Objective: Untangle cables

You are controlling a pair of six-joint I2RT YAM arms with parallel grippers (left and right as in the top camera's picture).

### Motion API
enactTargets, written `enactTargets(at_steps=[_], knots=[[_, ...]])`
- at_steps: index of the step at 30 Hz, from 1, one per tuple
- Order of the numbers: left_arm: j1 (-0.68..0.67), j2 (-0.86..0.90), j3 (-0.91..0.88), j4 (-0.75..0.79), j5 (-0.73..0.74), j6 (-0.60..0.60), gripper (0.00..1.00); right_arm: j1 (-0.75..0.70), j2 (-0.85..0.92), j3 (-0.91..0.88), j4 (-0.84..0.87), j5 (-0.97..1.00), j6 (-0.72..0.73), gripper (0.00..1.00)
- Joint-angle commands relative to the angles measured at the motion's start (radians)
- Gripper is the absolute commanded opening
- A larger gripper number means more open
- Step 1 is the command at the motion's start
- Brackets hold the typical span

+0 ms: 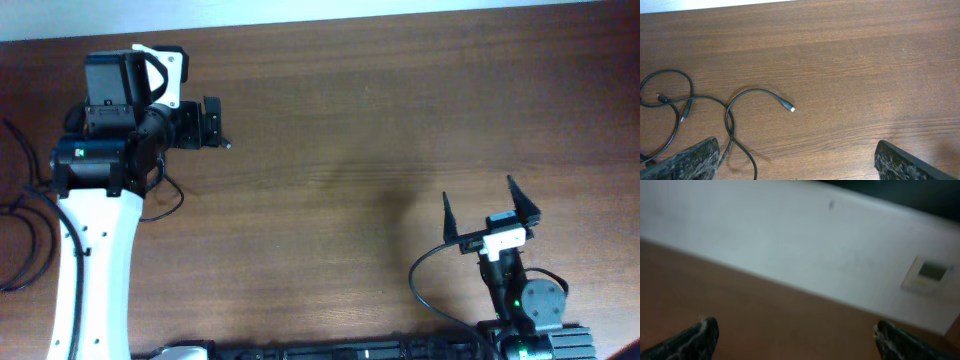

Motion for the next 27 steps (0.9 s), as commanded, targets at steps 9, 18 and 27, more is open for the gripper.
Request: enactTargets(at_steps=[9,18,27], knots=[[-0.003,-0.004,-0.001,0.001,0.011,0.009,0.99,-0.008,-0.009,-0.013,-0.178,0.14,0.121,0.98],[-0.003,-0.004,-0.001,0.001,0.011,0.009,0.99,-0.008,-0.009,-0.013,-0.169,0.233,0.296,0.99],[-0.003,-0.004,-0.001,0.0,0.011,0.009,0.99,-0.008,-0.009,-0.013,-0.167,0.233,0.296,0.99]])
